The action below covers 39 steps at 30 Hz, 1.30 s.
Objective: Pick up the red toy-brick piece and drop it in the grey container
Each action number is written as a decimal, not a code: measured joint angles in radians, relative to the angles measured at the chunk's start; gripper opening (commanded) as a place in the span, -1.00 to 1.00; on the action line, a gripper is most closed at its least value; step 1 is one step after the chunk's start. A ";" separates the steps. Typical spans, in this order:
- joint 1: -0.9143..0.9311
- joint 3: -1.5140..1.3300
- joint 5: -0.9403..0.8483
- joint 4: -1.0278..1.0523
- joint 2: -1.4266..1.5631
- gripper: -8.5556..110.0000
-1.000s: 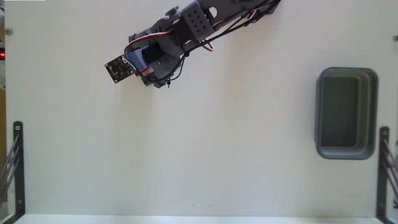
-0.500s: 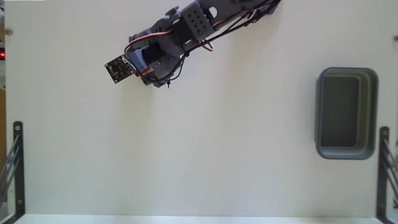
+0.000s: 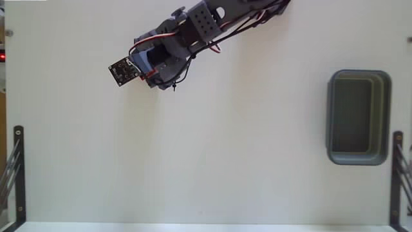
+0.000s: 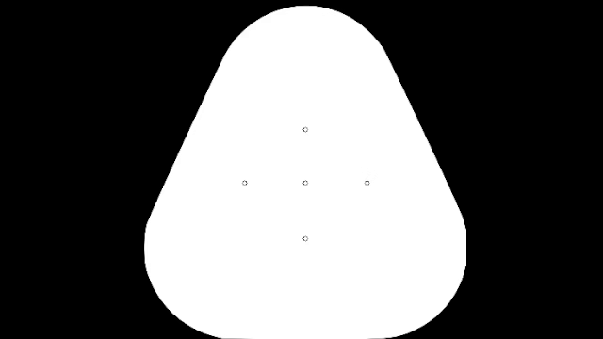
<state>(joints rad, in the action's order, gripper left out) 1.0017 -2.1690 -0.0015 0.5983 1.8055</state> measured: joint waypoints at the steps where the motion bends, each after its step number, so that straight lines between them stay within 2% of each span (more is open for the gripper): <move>1: 0.000 0.000 0.000 0.000 0.000 0.18; 26: 0.000 0.000 -0.002 0.000 0.000 0.06; 39: 0.000 0.000 -0.003 0.000 0.000 0.06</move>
<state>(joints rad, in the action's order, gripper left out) 1.0017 -2.1690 -0.0046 0.5983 1.8055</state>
